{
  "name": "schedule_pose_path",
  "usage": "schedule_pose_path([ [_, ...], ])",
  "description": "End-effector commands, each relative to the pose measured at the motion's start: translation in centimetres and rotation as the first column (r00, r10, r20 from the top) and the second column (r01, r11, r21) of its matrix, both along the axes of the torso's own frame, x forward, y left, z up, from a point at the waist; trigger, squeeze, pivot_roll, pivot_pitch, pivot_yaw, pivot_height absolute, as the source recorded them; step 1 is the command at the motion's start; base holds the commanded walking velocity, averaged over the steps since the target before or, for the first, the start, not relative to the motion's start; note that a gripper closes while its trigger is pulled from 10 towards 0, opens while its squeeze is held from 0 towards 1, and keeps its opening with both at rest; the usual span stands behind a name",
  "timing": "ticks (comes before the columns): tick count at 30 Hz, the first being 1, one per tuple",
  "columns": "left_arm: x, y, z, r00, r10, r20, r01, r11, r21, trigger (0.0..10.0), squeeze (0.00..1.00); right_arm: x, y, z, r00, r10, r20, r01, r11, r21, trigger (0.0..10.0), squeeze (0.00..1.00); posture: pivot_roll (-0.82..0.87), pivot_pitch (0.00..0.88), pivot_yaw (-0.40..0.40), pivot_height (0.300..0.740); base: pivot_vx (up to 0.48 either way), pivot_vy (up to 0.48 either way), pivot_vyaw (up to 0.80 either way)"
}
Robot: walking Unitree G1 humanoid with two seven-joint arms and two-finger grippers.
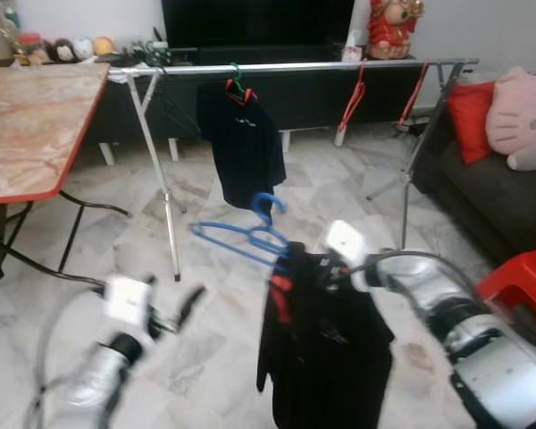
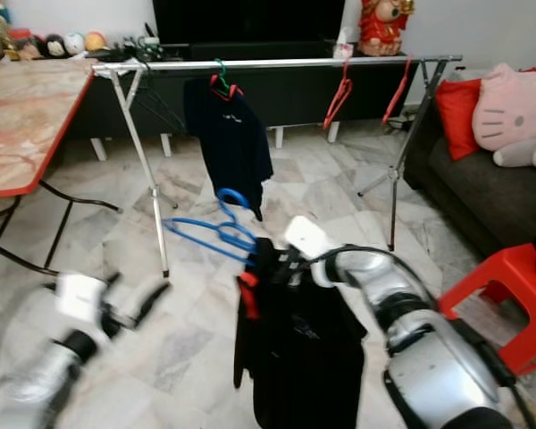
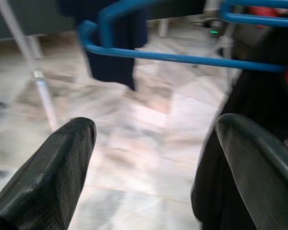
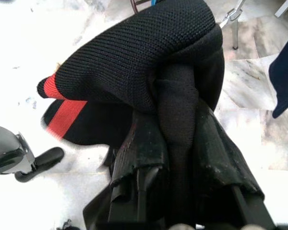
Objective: Hang hanger
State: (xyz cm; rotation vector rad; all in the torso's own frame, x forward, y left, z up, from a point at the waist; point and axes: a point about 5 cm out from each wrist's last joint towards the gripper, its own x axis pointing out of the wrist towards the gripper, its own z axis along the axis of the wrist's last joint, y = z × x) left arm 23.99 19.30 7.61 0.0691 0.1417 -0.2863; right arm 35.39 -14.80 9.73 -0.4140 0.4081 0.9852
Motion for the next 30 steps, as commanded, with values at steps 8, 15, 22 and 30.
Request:
schedule_pose_path([
  [8, 0.0, -0.4, -0.8, 0.998, -0.053, -0.031, 0.055, 0.995, 0.083, 10.0, 0.00, 0.2, 0.4, 0.5, 1.000, -0.005, 0.015, 0.005, 0.999, 0.045, 0.0, 0.00, -0.08, 0.000, -0.035, 0.740, 0.000, 0.000, 0.00],
  [15, 0.7, -0.9, -3.2, 0.996, -0.066, -0.067, 0.082, 0.959, 0.272, 10.0, 0.00, 1.3, 2.2, 3.5, 0.992, 0.084, 0.091, -0.092, 0.992, 0.089, 0.0, 0.00, -0.09, 0.000, -0.036, 0.740, 0.000, 0.000, 0.00],
  [22, 1.6, -0.6, -4.2, 0.999, 0.030, -0.041, -0.017, 0.960, 0.281, 10.0, 0.00, 1.6, 4.0, 5.1, 0.980, 0.151, 0.133, -0.166, 0.980, 0.109, 0.0, 0.00, -0.10, 0.000, -0.038, 0.740, 0.000, 0.000, 0.00],
  [30, 2.5, -2.0, -4.8, 1.000, 0.026, 0.001, -0.025, 0.955, 0.297, 10.0, 0.00, 1.5, 7.0, 6.7, 0.961, 0.212, 0.180, -0.241, 0.958, 0.158, 0.0, 0.00, -0.10, 0.000, -0.044, 0.740, 0.000, 0.000, 0.00],
])
